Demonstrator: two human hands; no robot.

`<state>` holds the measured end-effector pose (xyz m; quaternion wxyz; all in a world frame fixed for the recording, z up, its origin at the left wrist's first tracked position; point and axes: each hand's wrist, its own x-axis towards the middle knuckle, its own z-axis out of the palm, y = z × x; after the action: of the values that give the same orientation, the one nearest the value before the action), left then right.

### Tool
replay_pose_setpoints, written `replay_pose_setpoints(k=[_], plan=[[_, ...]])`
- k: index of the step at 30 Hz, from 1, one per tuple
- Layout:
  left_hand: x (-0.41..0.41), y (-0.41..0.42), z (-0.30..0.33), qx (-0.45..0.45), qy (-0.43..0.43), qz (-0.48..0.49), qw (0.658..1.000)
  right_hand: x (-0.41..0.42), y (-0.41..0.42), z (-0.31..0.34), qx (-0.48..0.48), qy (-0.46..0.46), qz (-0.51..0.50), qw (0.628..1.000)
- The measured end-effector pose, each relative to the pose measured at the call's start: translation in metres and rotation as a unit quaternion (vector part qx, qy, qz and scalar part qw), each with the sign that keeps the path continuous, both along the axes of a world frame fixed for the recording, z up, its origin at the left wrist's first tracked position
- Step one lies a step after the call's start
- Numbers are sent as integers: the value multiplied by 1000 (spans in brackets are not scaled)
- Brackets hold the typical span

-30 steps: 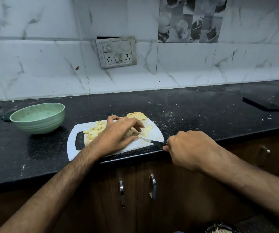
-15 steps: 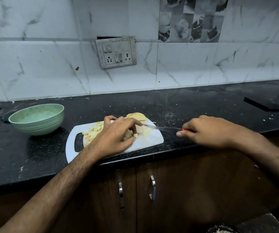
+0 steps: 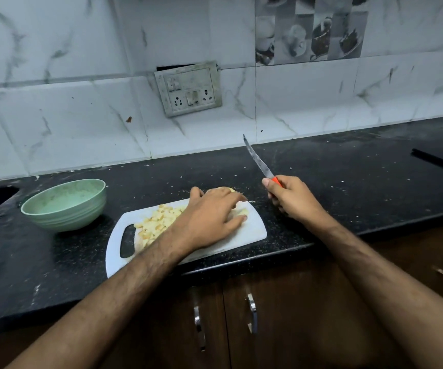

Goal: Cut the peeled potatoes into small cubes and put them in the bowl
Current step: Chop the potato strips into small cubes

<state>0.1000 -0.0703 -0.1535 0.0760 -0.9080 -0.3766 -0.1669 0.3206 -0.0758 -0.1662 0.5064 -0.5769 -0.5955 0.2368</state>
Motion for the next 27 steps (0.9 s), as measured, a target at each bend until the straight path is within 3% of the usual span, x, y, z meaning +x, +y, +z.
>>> replay_pose_setpoints(k=[3,6,15,22,24,27], plan=[[25,-2,-6,72,91,70,991,2,1,-4,6,-38,9,999],[36,-6,-8,125,112,94,981,4,1,-6,14,-64,21,998],[42,-7,-4,89,153,85,981,2,-3,-5,20,-101,22,994],[37,-5,-1,150,178,86,969,1,-3,-4,21,-111,21,993],[22,-2,6,135,151,88,975,1,-4,-4,20,-114,23,993],[-11,8,16,56,27,67,996,1,-4,-4,15,-116,21,993]])
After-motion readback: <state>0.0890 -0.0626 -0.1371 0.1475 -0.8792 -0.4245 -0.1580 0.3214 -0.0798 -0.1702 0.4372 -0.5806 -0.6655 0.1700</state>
